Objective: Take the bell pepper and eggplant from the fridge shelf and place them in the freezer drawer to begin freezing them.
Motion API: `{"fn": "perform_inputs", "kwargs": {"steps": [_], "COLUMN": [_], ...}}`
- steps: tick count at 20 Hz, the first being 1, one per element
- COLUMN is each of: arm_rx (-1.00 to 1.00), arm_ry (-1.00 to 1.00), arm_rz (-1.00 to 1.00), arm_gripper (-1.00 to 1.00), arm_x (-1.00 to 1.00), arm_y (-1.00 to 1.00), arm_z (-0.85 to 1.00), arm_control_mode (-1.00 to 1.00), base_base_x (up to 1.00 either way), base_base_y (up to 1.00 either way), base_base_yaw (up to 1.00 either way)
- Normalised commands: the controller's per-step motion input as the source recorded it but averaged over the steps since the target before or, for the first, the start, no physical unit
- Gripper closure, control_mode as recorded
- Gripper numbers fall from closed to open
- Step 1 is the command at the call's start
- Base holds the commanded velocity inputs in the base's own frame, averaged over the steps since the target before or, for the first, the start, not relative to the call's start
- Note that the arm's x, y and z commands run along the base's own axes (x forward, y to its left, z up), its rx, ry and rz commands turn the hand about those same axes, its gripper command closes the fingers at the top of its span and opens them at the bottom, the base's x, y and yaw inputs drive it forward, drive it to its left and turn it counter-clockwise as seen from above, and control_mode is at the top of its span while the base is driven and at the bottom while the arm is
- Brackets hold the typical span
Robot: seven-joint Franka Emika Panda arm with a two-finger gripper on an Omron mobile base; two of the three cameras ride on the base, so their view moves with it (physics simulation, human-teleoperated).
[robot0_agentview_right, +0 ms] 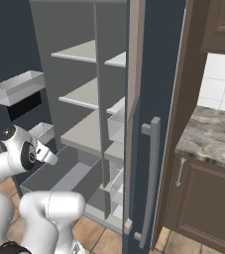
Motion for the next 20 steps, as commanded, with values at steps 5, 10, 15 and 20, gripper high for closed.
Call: {"fn": "perform_inputs", "kwargs": {"steps": [5, 10, 15, 20], "arm_rx": [0.0, 0.0, -0.01, 0.01], "arm_ry": [0.13, 0.11, 0.03, 0.0], "arm_rz": [-0.1, 0.02, 0.0, 0.14], "arm_gripper": [-1.0, -1.0, -1.0, -1.0], "arm_x": [-0.39, -0.25, 0.07, 0.39], "arm_y": [-0.62, -0.71, -0.03, -0.5], "arm_z": [1.0, 0.96, 0.08, 0.0], "arm_control_mode": [-1.0, -1.0, -1.0, -1.0], "base_base_x": [0.0, 0.0, 0.0, 0.0], "base_base_y": [0.0, 0.0, 0.0, 0.0], "base_base_yaw": [0.0, 0.0, 0.0, 0.0]}}
